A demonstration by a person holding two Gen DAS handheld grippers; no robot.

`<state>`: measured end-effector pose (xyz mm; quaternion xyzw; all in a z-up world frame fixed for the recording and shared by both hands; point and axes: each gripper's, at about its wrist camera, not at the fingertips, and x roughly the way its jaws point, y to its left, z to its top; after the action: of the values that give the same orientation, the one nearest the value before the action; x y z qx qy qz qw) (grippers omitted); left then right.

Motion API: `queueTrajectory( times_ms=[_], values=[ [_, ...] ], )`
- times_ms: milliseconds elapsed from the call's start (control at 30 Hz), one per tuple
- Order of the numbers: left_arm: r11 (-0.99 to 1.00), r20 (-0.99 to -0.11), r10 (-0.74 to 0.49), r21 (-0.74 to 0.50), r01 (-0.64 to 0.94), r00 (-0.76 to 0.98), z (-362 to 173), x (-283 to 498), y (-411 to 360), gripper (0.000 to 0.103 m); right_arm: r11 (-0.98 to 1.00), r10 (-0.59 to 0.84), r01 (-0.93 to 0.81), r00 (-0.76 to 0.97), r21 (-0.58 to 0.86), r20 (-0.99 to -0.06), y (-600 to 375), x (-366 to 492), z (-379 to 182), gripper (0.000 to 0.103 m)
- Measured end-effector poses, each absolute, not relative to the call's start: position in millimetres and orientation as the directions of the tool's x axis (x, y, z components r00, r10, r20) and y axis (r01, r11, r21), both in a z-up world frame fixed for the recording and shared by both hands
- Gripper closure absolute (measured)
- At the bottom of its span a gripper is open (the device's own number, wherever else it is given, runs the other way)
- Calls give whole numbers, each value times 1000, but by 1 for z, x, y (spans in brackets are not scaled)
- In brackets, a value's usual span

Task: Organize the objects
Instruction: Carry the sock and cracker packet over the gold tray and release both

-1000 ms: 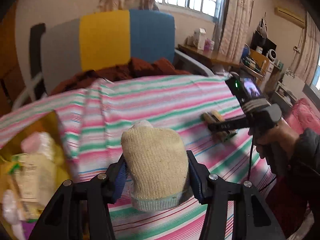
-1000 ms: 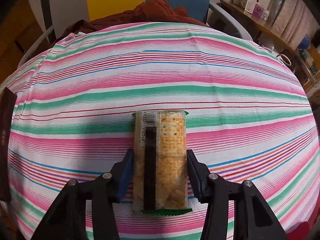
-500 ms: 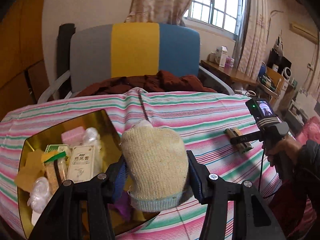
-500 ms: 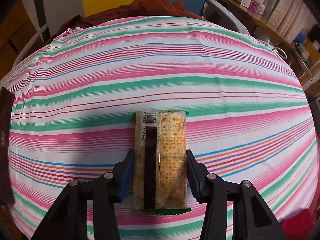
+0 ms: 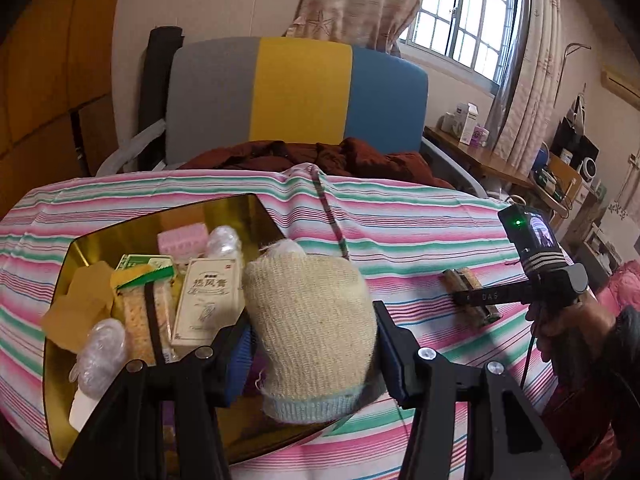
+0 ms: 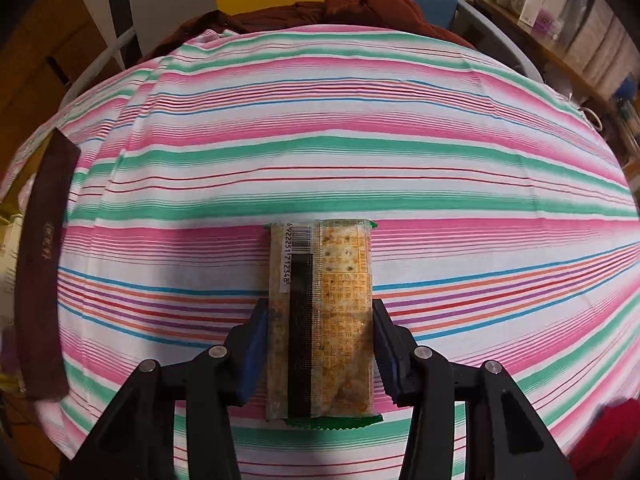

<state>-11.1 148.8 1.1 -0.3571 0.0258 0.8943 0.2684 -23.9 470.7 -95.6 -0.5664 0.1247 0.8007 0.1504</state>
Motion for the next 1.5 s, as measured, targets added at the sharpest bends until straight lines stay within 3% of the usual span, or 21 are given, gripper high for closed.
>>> queueTrajectory(
  times_ms=[333,700,1100,1500],
  values=[
    [-887,-657,427,-168,-431,-621,-5,-10,105,48,-941,-17,-304,-403,151,-915,404,-18,-90,55],
    [-927,-668,361,-181,-328,-651,-11,-18,59,48,-937,-41,-277,-519,213,-854,377,9,-62,55],
    [-960,-678,280,-208,-189,-679,-14,-20,0,48,-960,-184,-48,-629,274,-755,300,-1,-6,55],
    [-931,-670,364,-269,-245,-647,-17,-34,20,48,-952,-272,51,-595,302,-756,246,-34,-5,54]
  ],
)
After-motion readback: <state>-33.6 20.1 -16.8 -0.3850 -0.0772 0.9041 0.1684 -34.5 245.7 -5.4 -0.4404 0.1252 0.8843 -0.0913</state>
